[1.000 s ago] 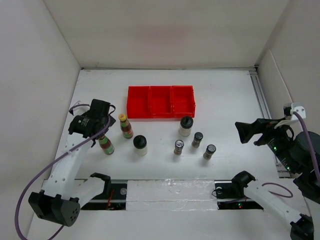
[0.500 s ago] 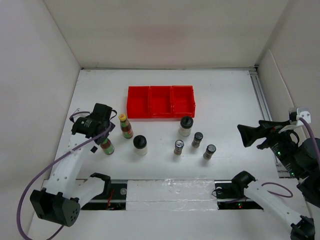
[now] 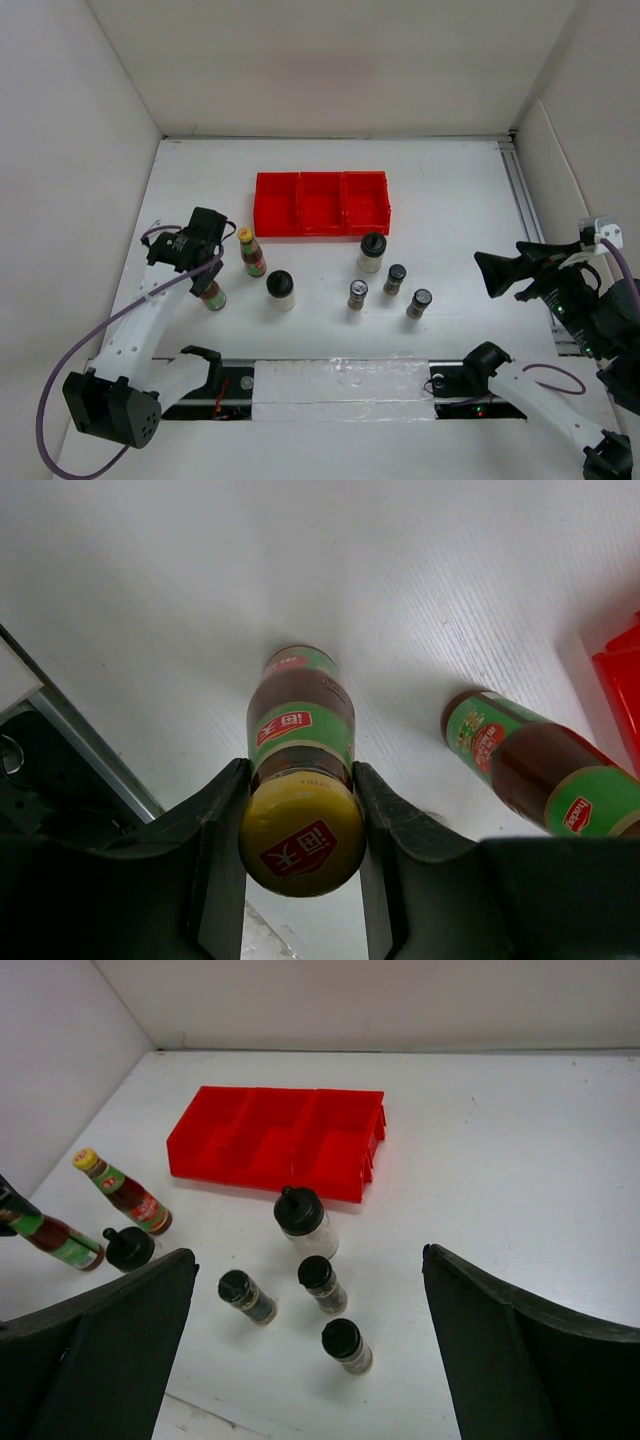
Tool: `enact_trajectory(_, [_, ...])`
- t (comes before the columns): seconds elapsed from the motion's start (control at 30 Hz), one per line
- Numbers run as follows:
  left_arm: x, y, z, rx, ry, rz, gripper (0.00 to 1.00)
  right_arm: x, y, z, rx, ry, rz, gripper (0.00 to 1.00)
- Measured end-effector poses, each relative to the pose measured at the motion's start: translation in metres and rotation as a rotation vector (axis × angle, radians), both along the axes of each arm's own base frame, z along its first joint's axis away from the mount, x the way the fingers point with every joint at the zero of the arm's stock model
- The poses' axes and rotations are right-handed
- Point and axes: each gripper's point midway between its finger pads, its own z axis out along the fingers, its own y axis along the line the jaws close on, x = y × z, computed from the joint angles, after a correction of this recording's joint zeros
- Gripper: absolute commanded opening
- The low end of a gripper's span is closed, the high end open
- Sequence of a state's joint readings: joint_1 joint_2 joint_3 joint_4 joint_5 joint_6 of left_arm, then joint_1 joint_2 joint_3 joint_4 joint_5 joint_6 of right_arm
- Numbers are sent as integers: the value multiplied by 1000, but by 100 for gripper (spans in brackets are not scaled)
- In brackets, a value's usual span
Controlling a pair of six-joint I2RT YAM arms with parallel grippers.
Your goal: Organize the condiment bottles
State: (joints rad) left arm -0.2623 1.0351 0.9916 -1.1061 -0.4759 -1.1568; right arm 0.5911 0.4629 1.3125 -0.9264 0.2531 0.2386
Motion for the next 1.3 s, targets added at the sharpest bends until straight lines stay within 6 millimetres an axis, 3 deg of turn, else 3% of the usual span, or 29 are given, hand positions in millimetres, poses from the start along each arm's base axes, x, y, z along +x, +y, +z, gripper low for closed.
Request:
enact_trajectory(0.2, [-4, 3, 14, 23, 3, -57, 0, 0, 1, 0, 0, -1, 6, 100])
enact_trajectory(0.5, [33, 7, 119, 86, -241, -138, 0, 5, 5, 1, -2, 3, 6, 100])
enact_trajectory(0.73, [84, 1, 162, 161, -247, -206, 0, 13, 11, -2, -18, 27, 8, 100])
enact_trajectory(1.0, [152, -20, 169, 212, -216, -306, 0, 15, 17, -4, -24, 40, 30, 100])
enact_trajectory(1.3, [221, -68, 146, 169, -177, -473, 0, 20, 20, -6, -32, 53, 33, 100])
